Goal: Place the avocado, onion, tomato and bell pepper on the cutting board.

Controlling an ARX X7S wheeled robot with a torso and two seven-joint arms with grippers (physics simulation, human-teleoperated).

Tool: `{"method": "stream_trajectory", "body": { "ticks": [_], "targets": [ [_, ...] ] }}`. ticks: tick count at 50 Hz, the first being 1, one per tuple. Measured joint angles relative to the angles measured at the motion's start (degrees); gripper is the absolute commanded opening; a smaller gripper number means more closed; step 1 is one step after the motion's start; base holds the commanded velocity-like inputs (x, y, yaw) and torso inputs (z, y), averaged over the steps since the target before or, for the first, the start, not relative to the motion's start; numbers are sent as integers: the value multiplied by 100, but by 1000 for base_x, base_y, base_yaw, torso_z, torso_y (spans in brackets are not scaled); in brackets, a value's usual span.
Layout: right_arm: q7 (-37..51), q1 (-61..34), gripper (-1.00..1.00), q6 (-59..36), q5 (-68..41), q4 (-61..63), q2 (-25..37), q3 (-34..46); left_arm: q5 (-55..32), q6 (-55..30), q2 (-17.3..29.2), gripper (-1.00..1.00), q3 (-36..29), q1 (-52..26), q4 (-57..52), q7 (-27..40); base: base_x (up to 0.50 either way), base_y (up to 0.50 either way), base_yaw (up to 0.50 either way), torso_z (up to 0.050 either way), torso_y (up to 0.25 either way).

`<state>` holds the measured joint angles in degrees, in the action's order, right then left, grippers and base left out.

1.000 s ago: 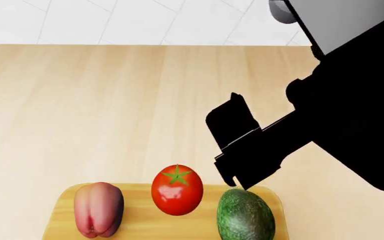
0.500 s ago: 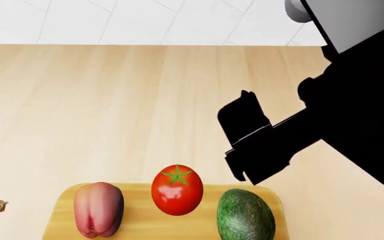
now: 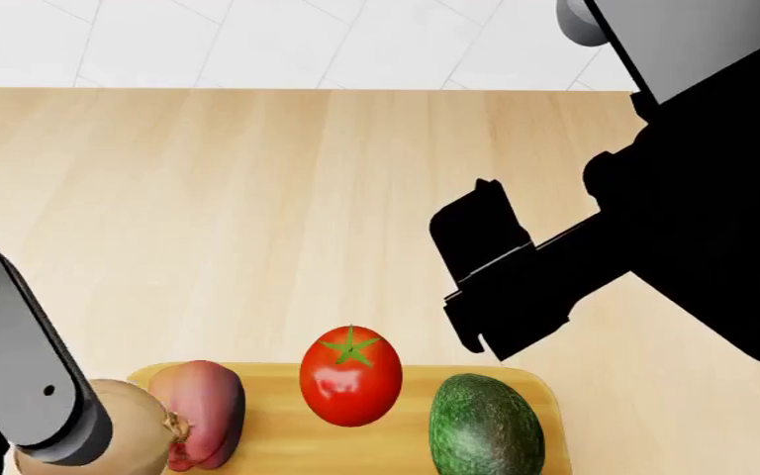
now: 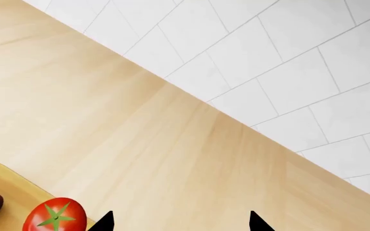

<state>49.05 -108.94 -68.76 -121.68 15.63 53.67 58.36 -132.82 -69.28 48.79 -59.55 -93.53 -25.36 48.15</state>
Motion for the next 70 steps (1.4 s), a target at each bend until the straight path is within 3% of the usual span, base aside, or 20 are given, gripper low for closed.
{"method": "stream_trajectory", "body": {
  "ticks": [18,32,51,70],
  "targets": [
    [-190,235,100,98,276,31,15,-22,-71,379,-1062,-100,-153,-133,209,60,0,0,0,0,0],
    [-274,353,100,155,388,69,47,-32,19,566,-1623,-100,-231,-138,326,40,0,0,0,0,0],
    [-319,433,100,195,443,96,80,-25,664,619,-2053,-100,-272,183,756,-353,0,0,0,0,1],
    [-346,507,100,243,476,159,151,-33,1280,560,-2198,-100,-378,562,1173,-865,0,0,0,1,0]
  ]
}}
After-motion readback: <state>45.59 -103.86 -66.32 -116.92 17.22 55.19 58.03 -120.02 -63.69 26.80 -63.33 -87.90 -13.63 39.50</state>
